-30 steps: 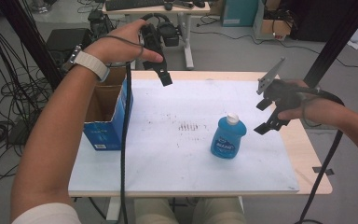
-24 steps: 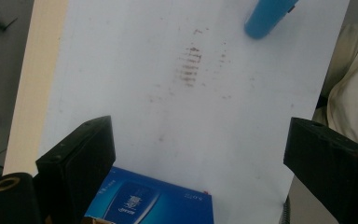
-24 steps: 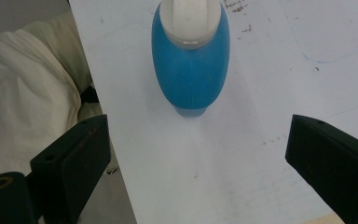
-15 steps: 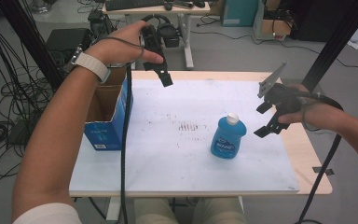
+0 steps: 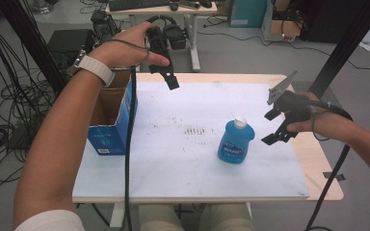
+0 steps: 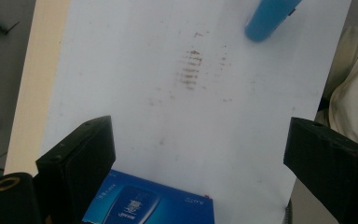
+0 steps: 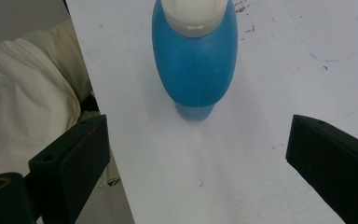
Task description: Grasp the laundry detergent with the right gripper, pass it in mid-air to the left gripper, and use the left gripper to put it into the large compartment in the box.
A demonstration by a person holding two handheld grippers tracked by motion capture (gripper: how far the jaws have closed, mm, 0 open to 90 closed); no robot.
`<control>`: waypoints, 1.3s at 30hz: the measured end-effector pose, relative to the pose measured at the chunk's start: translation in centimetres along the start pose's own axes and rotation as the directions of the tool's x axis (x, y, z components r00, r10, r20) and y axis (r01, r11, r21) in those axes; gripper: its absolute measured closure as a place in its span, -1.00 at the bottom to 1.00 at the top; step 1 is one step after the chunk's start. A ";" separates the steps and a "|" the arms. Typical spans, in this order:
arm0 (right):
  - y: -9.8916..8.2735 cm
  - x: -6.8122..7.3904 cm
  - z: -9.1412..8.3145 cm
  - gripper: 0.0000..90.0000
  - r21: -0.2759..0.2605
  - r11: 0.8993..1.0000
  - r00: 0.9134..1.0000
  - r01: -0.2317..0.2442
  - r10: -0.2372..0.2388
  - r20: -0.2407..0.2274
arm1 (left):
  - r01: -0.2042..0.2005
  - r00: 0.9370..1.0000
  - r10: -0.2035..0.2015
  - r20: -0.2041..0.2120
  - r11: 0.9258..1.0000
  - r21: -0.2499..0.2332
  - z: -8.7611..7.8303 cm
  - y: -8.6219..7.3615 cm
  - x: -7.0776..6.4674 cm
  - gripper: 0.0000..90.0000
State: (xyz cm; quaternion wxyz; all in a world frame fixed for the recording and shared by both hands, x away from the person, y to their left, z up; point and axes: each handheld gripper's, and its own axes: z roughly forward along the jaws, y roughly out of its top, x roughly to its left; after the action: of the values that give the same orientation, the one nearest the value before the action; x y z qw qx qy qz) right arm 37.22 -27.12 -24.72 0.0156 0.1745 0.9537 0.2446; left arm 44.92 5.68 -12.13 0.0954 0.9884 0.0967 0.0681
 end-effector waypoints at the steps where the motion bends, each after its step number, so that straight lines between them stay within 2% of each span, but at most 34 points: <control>1: 0.0 0.0 0.0 -0.86 0.000 1.000 1.000 0.000 0.000 0.000 | 0.001 1.000 -0.001 -0.001 1.000 -0.023 0.2 -0.1 0.0 -0.80; 3: -0.2 -0.1 0.1 -0.86 -0.001 1.000 1.000 0.010 -0.010 0.001 | -0.003 1.000 0.003 -0.001 1.000 -0.022 0.3 0.0 0.0 -0.80; 4: -0.2 -0.1 0.2 -0.86 -0.007 1.000 1.000 -0.004 0.004 0.006 | -0.003 1.000 0.003 0.000 1.000 -0.022 0.3 0.0 0.0 -0.80; 5: -0.3 -0.2 0.2 -0.86 -0.003 1.000 1.000 0.007 -0.007 0.005 | -0.002 1.000 0.002 0.001 1.000 0.002 0.2 0.2 0.0 -0.80; 10: -0.4 -0.1 0.4 -0.87 -0.014 1.000 1.000 0.005 -0.005 0.008 | -0.003 1.000 0.003 0.004 1.000 0.003 0.3 0.2 0.0 -0.80; 14: -0.4 -0.1 0.6 -0.87 -0.017 1.000 1.000 0.014 -0.014 0.006 | 0.001 1.000 -0.001 0.005 1.000 -0.017 0.7 0.0 0.0 -0.79; 16: -0.5 -0.1 0.8 -0.88 -0.020 1.000 1.000 0.007 -0.006 0.011 | 0.001 1.000 -0.001 0.007 1.000 0.006 0.5 0.0 0.0 -0.80; 17: -0.5 -0.1 0.8 -0.88 -0.022 1.000 1.000 0.012 -0.012 0.011 | 0.006 1.000 -0.006 0.004 1.000 -0.019 0.7 -0.2 0.0 -0.80; 25: -0.9 -0.1 1.2 -0.90 -0.043 0.999 1.000 0.020 -0.019 0.020 | 0.011 1.000 -0.011 0.007 1.000 -0.020 0.8 -0.3 0.1 -0.80; 27: -1.1 -0.1 1.5 -0.90 -0.054 0.998 0.999 0.021 -0.019 0.029 | 0.006 1.000 -0.006 0.009 1.000 0.002 0.6 -0.3 0.1 -0.80; 28: -1.1 -0.1 1.5 -0.90 -0.054 0.998 0.999 0.021 -0.019 0.029 | 0.012 1.000 -0.012 0.007 1.000 -0.021 0.8 -0.4 0.1 -0.80; 33: -1.5 -0.1 1.8 -0.89 -0.066 0.998 0.999 0.021 -0.019 0.036 | 0.011 1.000 -0.011 0.007 1.000 -0.020 0.9 -0.4 0.1 -0.80; 35: -1.7 0.0 2.1 -0.88 -0.070 0.997 0.999 0.018 -0.016 0.038 | 0.008 1.000 -0.008 0.009 1.000 0.003 0.7 -0.3 0.1 -0.80; 36: -1.7 0.0 2.1 -0.88 -0.070 0.997 0.999 0.018 -0.016 0.038 | 0.013 1.000 -0.013 0.008 1.000 -0.022 0.9 -0.4 0.1 -0.80; 39: -1.8 0.0 2.3 -0.87 -0.075 0.997 0.999 0.020 -0.017 0.039 | 0.011 1.000 -0.011 0.007 1.000 -0.018 0.9 -0.4 0.1 -0.80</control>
State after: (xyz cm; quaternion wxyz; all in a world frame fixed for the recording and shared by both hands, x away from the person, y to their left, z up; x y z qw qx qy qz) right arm 36.90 -27.53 -27.64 0.0425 0.1696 0.9448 0.2769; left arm 45.11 5.89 -13.08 0.1048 0.9872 0.1011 0.0648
